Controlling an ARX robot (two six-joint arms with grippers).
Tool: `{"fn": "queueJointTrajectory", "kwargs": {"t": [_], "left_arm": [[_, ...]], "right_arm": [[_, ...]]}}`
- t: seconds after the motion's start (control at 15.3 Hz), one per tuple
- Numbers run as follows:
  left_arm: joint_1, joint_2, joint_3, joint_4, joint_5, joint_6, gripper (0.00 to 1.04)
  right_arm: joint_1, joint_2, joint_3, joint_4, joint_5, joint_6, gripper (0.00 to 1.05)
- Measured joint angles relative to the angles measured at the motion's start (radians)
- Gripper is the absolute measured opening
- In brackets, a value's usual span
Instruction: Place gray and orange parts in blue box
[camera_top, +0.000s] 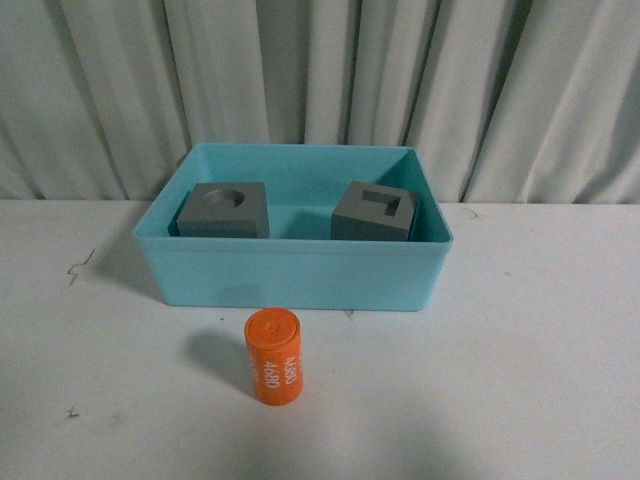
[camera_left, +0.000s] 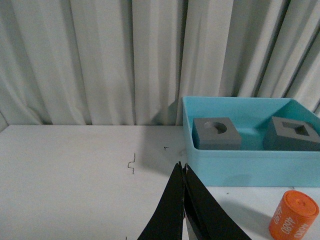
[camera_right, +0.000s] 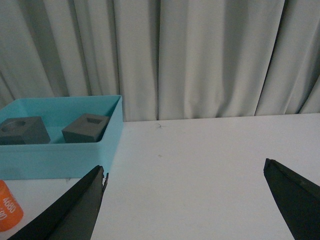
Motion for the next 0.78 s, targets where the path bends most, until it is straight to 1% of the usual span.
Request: {"fn": "queueJointTrajectory", "kwargs": {"t": [0.07,0.13,0.65,0.78], "left_arm": [[0.0,-0.09,0.0,-0.085,0.0,0.0,0.02],[0.0,-0.117,0.0,-0.114,0.0,0.0,0.02],[0.0,-0.27,0.0,-0.267,0.0,0.0,0.02],[0.0,-0.414,0.0,-0.457,0.001,0.0,0.02]], "right_arm": [[0.0,0.0,0.0,0.0,0.0,0.0,0.98],[0.0,0.0,0.0,0.0,0.0,0.0,0.98],[0.0,0.0,0.0,0.0,0.0,0.0,0.98],[0.0,0.0,0.0,0.0,0.001,0.0,0.98]]}}
